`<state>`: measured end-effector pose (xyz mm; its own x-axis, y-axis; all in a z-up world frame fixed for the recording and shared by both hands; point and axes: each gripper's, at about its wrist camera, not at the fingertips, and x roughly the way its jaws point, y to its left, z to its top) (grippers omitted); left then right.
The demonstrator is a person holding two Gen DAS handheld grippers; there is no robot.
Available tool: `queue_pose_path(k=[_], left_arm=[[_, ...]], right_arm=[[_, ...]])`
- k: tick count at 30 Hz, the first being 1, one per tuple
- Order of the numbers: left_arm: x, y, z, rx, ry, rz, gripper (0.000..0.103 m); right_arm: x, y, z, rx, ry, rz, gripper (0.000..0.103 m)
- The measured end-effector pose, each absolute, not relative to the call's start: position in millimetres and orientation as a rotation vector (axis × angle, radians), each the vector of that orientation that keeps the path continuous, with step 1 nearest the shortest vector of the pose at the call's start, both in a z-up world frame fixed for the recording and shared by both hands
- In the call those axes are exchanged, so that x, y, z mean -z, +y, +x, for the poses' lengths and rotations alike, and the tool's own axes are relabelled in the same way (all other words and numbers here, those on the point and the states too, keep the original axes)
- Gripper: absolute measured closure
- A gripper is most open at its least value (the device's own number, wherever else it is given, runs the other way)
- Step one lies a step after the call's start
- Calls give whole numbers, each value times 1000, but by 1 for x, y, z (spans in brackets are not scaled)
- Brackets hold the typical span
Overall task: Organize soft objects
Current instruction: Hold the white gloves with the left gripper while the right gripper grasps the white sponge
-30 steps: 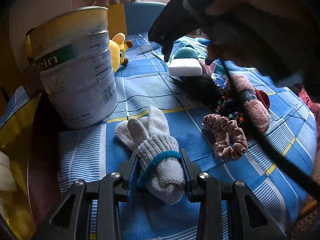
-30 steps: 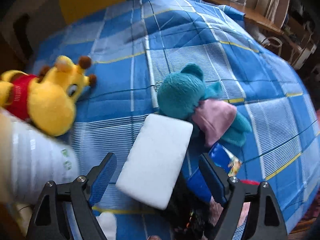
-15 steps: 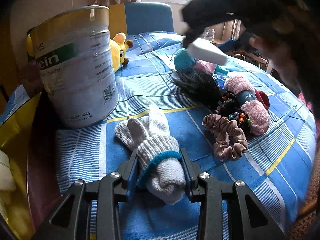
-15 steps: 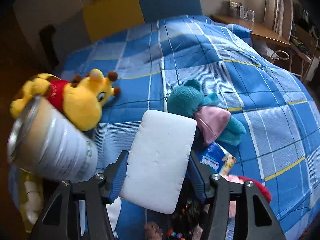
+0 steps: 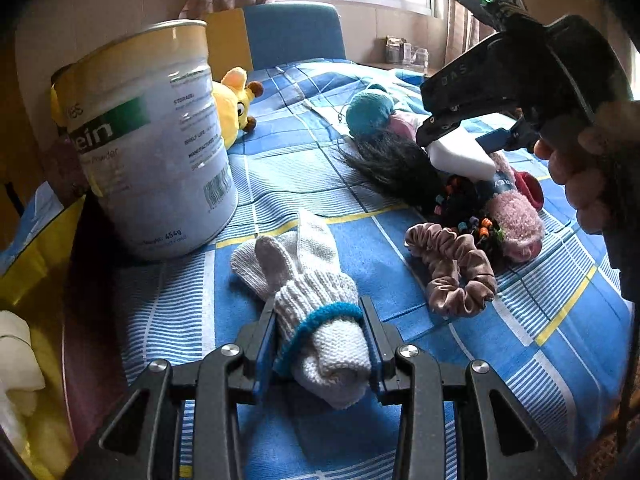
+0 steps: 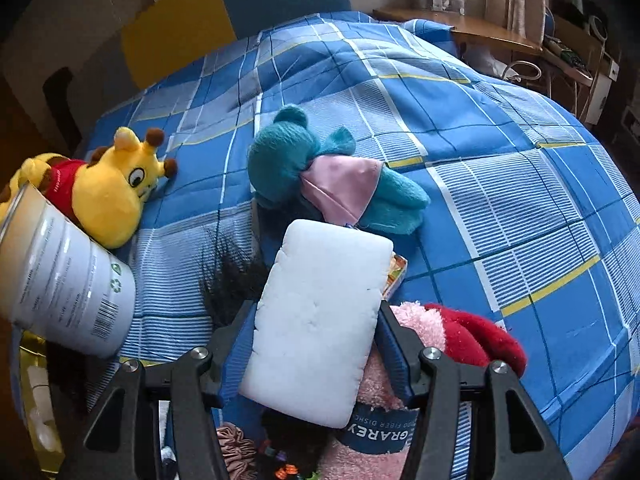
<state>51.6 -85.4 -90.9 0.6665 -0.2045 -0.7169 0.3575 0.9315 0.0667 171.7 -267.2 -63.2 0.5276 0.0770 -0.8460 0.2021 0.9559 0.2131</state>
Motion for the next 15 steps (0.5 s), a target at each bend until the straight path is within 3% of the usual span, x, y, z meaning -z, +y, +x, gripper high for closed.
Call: queue_pose_path(k=[15], left_arm=[[52, -62, 36, 332, 782, 157, 68]], right_arm=[[64, -265, 170, 73, 1013, 272, 45]])
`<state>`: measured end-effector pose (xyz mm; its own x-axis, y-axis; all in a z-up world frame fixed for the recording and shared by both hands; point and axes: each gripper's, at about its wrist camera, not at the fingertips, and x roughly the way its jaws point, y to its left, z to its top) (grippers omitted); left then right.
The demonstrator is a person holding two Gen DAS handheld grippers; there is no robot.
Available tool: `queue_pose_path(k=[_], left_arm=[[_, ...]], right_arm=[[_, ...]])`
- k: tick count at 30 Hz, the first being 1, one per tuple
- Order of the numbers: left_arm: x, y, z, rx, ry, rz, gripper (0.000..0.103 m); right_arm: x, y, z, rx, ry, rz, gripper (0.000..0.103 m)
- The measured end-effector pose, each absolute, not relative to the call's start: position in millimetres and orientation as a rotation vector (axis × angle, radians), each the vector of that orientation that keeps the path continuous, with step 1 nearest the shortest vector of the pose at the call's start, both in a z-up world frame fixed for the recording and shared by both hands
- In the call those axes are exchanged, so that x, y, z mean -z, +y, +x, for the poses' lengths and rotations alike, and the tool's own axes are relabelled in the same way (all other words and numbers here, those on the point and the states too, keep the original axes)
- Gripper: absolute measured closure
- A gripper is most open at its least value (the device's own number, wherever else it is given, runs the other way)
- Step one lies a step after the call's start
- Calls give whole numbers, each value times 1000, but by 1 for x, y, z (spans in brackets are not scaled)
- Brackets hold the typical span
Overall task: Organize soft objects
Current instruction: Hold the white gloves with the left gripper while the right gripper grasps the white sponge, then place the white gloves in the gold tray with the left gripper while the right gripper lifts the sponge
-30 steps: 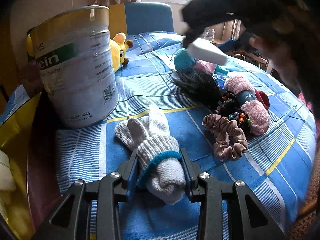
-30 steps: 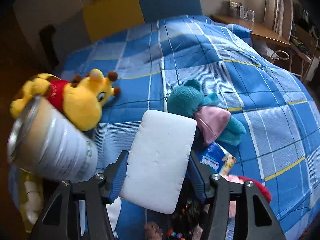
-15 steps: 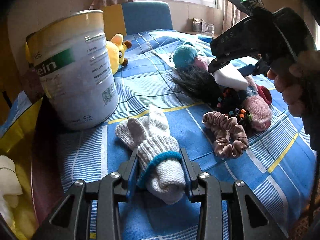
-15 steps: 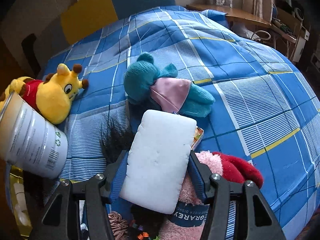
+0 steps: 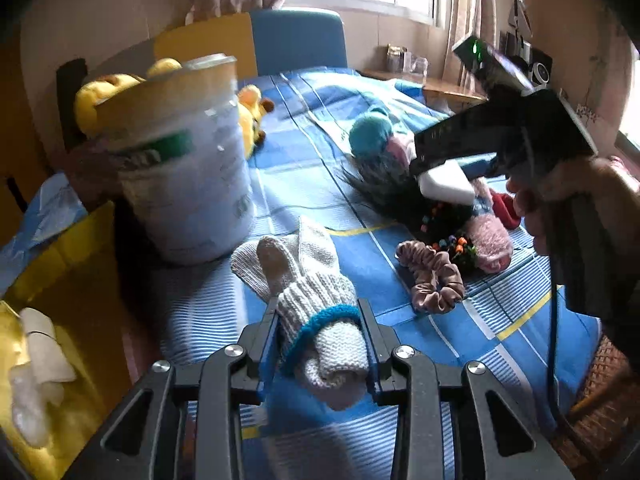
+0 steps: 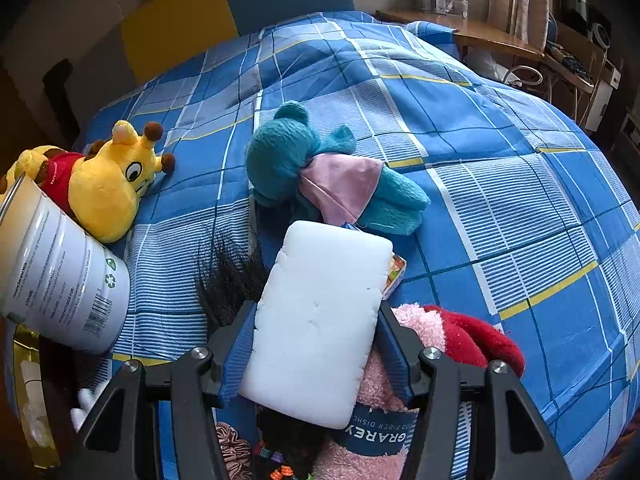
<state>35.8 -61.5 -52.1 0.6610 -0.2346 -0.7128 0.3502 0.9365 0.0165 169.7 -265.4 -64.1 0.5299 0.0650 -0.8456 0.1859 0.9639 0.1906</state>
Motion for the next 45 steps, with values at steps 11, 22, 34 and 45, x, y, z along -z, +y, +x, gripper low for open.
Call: queue_pose_path(k=[11, 22, 34, 45], left_arm=[[15, -1, 26, 214, 746, 45, 68], [-9, 94, 19, -42, 721, -61, 68], [0, 208, 12, -282, 740, -186, 68], [21, 246, 36, -316, 813, -217, 68]], right_arm=[[62, -264, 167, 77, 1001, 260, 45], [59, -266, 165, 73, 986, 258, 45], [60, -262, 165, 80, 992, 217, 45], [62, -259, 165, 86, 996, 188, 45]])
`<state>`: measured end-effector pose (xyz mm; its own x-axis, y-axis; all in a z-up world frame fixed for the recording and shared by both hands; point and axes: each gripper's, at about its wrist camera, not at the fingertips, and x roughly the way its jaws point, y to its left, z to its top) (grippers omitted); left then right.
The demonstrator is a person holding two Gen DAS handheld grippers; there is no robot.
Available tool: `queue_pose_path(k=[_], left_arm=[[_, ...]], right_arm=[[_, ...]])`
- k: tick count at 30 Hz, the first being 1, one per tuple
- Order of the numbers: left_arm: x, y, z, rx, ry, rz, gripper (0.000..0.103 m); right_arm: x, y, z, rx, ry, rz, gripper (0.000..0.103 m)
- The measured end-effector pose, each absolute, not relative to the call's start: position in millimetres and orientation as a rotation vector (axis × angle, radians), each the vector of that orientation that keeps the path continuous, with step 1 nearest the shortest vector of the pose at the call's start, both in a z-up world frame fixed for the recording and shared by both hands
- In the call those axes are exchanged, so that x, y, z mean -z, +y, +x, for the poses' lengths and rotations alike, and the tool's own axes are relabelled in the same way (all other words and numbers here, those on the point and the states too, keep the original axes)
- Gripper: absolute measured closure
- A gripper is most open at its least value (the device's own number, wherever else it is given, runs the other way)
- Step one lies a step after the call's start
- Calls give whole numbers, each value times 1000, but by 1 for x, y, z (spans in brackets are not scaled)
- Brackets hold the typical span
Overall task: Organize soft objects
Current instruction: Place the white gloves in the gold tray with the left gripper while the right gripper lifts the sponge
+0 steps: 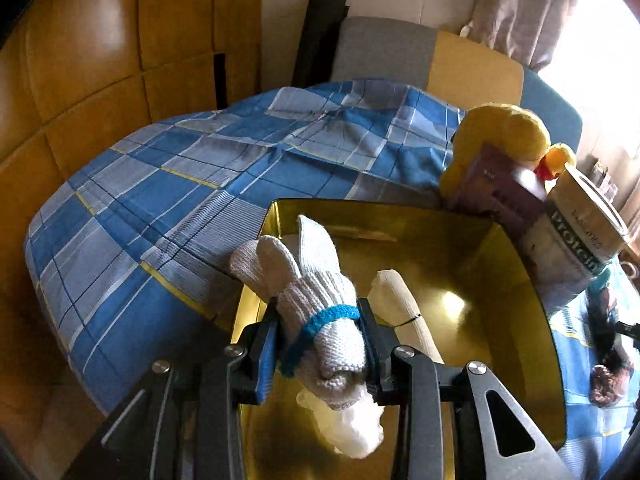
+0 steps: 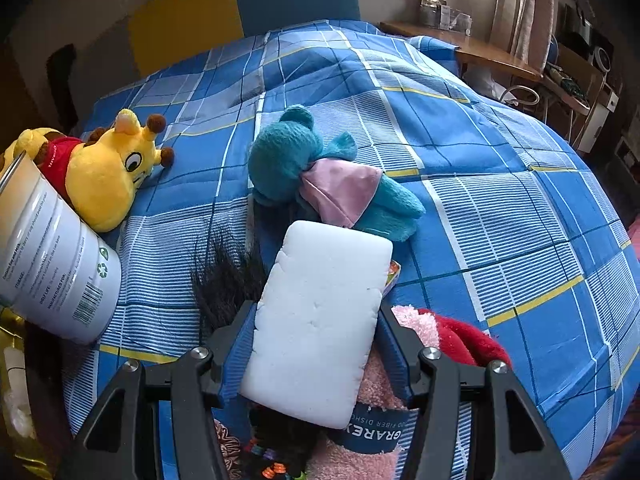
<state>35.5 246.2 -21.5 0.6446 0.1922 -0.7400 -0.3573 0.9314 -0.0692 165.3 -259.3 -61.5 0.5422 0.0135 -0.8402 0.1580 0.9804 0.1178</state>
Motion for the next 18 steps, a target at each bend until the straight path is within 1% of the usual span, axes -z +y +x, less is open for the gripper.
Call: queue_pose_path(k=[3, 5, 8, 10, 11, 14, 18], left_arm=[[29, 246, 49, -312, 835, -191, 66], [36, 247, 58, -320, 857, -178, 62], [42, 247, 62, -328, 877, -180, 60], [41, 244, 59, -325, 867, -179, 58], [39, 242, 56, -325, 857, -173, 54], [30, 234, 46, -324, 823, -148, 49], [17, 226, 34, -309, 780, -111, 45]], right_arm=[[62, -259, 165, 87, 996, 181, 45], [63, -259, 166, 89, 998, 176, 45], [63, -258, 166, 91, 998, 173, 45], [63, -258, 167, 91, 998, 173, 45], [64, -258, 167, 91, 999, 172, 45], [65, -257, 168, 96, 1001, 166, 45], [65, -255, 171, 99, 997, 157, 45]])
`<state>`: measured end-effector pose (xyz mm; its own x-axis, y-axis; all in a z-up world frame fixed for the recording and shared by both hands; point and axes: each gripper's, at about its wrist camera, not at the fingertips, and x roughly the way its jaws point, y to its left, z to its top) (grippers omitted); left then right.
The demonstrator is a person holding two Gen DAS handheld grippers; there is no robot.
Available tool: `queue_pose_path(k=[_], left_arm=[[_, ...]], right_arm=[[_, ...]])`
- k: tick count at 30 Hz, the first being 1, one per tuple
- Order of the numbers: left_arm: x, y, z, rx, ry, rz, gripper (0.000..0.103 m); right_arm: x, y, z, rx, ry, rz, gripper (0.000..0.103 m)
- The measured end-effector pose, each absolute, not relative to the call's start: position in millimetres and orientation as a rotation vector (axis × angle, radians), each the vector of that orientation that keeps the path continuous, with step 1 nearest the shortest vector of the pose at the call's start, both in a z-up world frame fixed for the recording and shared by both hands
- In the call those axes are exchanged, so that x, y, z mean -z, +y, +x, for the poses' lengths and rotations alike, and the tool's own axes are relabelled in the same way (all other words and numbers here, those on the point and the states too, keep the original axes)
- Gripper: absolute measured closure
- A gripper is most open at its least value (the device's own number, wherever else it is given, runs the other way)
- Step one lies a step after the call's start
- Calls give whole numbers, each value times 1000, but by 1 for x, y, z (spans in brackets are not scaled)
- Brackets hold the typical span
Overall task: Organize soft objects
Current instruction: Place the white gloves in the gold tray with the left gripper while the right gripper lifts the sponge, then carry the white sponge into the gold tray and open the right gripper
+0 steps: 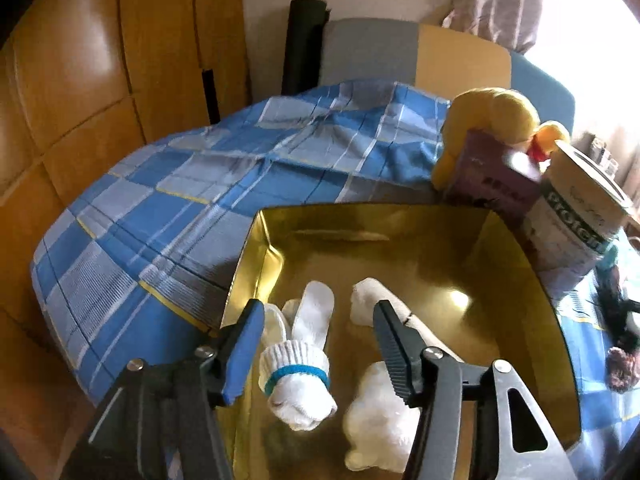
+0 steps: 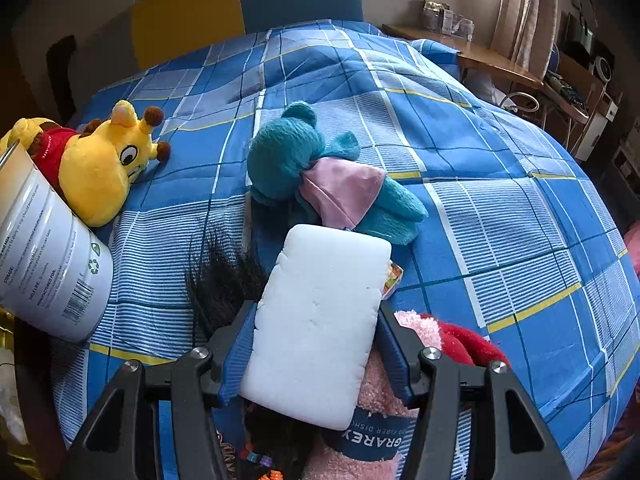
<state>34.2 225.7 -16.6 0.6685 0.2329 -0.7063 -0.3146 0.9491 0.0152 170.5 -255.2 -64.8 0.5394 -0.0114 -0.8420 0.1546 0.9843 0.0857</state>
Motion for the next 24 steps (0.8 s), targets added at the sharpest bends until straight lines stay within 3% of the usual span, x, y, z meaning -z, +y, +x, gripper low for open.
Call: queue_pose_path(k=[8, 17, 24], left_arm=[[-9, 209, 9, -256, 702, -28, 44], [-15, 208, -11, -238, 686, 6, 44], [-10, 212, -21, -246, 705, 4, 44]], right_arm=[[45, -243, 204, 119, 989, 139, 45], [-50, -173, 278, 92, 861, 19, 45], [-123, -78, 286, -110, 739, -23, 45]])
